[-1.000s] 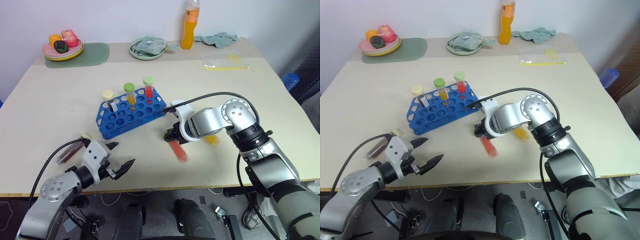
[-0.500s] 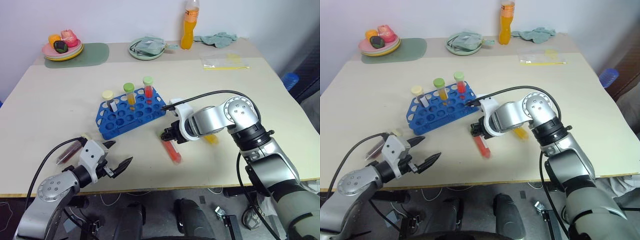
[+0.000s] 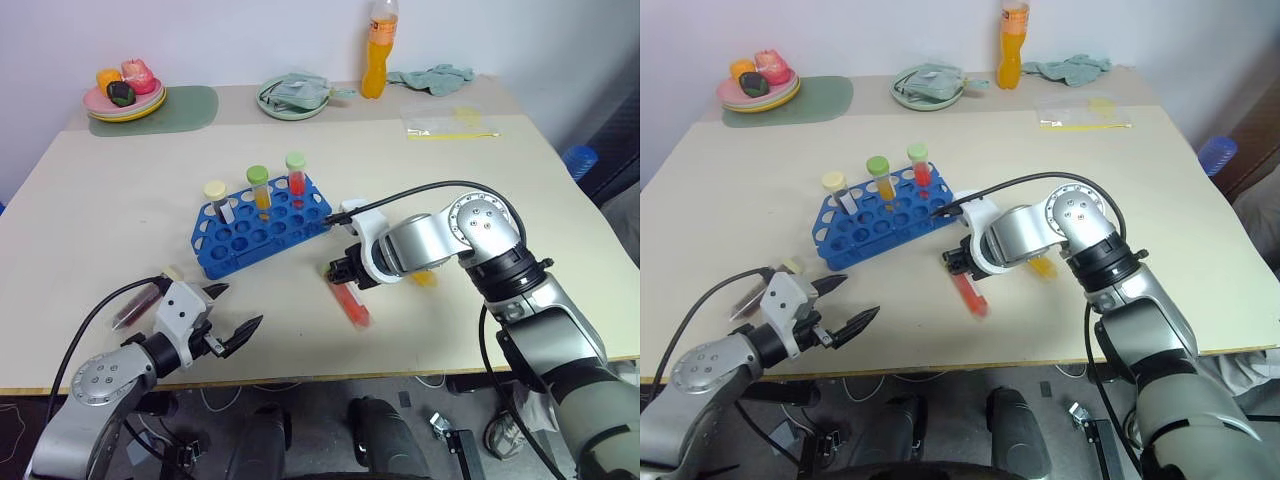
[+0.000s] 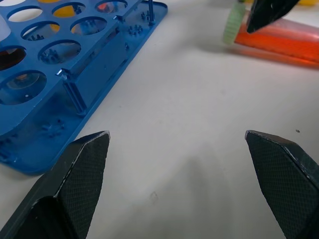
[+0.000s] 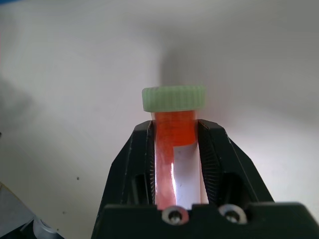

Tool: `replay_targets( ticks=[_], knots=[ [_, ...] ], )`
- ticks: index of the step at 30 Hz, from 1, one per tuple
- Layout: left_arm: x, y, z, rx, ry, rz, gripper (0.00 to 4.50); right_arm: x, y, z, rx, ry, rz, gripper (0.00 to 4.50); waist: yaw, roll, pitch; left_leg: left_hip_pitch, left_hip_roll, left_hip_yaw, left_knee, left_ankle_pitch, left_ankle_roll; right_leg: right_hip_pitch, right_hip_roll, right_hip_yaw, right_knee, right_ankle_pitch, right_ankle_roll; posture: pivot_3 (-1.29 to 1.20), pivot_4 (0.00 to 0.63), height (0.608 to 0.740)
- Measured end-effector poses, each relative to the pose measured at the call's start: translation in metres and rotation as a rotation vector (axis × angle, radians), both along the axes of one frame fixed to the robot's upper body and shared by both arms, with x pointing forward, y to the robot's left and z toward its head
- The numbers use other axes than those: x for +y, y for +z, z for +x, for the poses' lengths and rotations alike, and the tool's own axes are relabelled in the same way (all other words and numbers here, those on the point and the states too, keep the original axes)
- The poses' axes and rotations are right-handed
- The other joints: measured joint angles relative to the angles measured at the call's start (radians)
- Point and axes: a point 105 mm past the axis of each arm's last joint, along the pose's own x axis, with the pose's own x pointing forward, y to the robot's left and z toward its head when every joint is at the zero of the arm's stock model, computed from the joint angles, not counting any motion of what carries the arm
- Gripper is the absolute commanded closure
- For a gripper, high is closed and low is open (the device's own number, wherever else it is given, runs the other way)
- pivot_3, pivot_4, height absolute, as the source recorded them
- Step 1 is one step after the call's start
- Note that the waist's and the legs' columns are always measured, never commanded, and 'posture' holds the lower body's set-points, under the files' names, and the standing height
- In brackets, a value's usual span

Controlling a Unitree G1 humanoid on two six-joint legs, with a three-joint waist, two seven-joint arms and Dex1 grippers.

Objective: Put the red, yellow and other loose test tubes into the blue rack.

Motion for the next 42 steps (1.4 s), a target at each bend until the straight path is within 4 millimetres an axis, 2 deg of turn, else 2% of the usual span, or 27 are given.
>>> replay_targets(
  ticks=[5, 7, 8, 10, 13, 14, 16, 20, 25, 30, 39, 42],
  knots=[
    [0.0, 0.0, 0.0, 0.001, 0.001, 0.001, 0.0, 0.004, 0.004, -0.003, 0.0, 0.032, 0.035, 3.62, 0.0, 0.0, 0.0, 0.0, 0.0, 0.0, 0.0, 0.0, 0.0, 0.0, 0.0, 0.0, 0.0, 0.0, 0.0, 0.0, 0.15, 0.74],
    [0.001, 0.0, 0.0, 0.001, 0.006, 0.001, 0.0, 0.012, 0.016, -0.009, -0.031, 0.099, 0.108, 3.62, 0.001, 0.0, 0.0, 0.0, 0.0, 0.0, 0.0, 0.0, 0.0, 0.0, 0.0, 0.0, -0.001, 0.0, 0.0, 0.0, 0.15, 0.74],
    [0.003, 0.001, 0.0, -0.003, 0.014, 0.001, 0.0, 0.019, 0.03, -0.011, -0.101, 0.149, 0.159, 3.62, 0.001, 0.001, 0.001, -0.001, 0.0, 0.0, 0.0, 0.0, 0.0, -0.001, 0.0, 0.0, -0.001, 0.0, 0.0, 0.0, 0.15, 0.74],
    [0.009, 0.005, -0.001, -0.013, 0.04, -0.008, 0.0, 0.031, 0.073, -0.01, -0.301, 0.213, 0.312, 3.62, -0.001, 0.001, 0.001, -0.001, 0.0, 0.0, -0.001, 0.0, 0.0, -0.002, 0.001, 0.0, -0.001, 0.0, 0.0, 0.0, 0.15, 0.74],
    [0.014, 0.008, 0.0, -0.02, 0.084, -0.034, 0.0, 0.032, 0.126, 0.001, -0.603, 0.204, 0.529, 3.62, 0.002, 0.0, 0.0, -0.001, 0.0, 0.0, -0.001, 0.0, 0.0, -0.001, 0.001, -0.001, -0.002, 0.0, 0.001, 0.0, 0.15, 0.74],
    [0.014, 0.008, 0.0, -0.022, 0.093, -0.046, 0.0, 0.03, 0.131, 0.006, -0.667, 0.19, 0.555, 3.62, 0.004, -0.001, 0.0, 0.0, 0.0, 0.0, -0.001, 0.0, 0.0, 0.0, 0.0, -0.001, -0.002, 0.0, 0.001, 0.0, 0.15, 0.74],
    [0.013, 0.011, 0.005, -0.044, 0.129, -0.086, 0.0, 0.028, 0.125, 0.023, -0.827, 0.141, 0.584, 3.62, 0.004, -0.001, -0.001, 0.0, 0.0, 0.0, 0.0, 0.0, 0.0, 0.0, 0.0, -0.001, -0.002, 0.0, 0.001, 0.0, 0.15, 0.74],
    [0.011, 0.025, 0.018, -0.116, 0.167, -0.107, 0.0, 0.033, 0.105, 0.05, -0.965, 0.001, 0.639, 3.62, -0.001, 0.0, 0.0, 0.0, 0.0, 0.001, -0.001, 0.0, 0.0, -0.002, 0.001, 0.0, 0.001, 0.0, 0.0, 0.0, 0.15, 0.74],
    [0.011, 0.028, 0.021, -0.132, 0.185, -0.111, 0.0, 0.032, 0.102, 0.057, -1.161, -0.035, 0.635, 3.62, -0.006, -0.001, 0.0, 0.0, 0.0, 0.001, -0.002, 0.0, 0.0, -0.002, 0.0, 0.0, 0.0, 0.0, 0.0, 0.0, 0.15, 0.74],
    [0.005, 0.026, 0.023, -0.119, 0.171, -0.117, 0.0, 0.032, 0.073, 0.068, -1.182, -0.08, 0.578, 3.62, -0.015, 0.0, 0.0, 0.0, 0.0, 0.0, -0.001, 0.0, 0.0, -0.002, 0.0, 0.0, 0.001, 0.0, 0.0, 0.0, 0.15, 0.74],
    [0.0, 0.026, 0.024, -0.119, 0.155, -0.122, 0.0, 0.021, 0.06, 0.075, -1.226, -0.1, 0.534, 3.62, -0.02, 0.0, 0.0, 0.0, 0.0, 0.0, -0.002, 0.0, 0.0, -0.002, 0.0, 0.0, 0.001, 0.0, 0.0, 0.0, 0.15, 0.74],
    [0.0, 0.028, 0.024, -0.125, 0.152, -0.122, 0.0, 0.025, 0.052, 0.072, -1.202, -0.084, 0.549, 3.62, -0.02, 0.0, 0.0, 0.0, 0.0, 0.0, -0.002, 0.0, 0.0, -0.002, 0.0, 0.0, 0.001, 0.0, 0.0, 0.0, 0.15, 0.74]
  ],
)
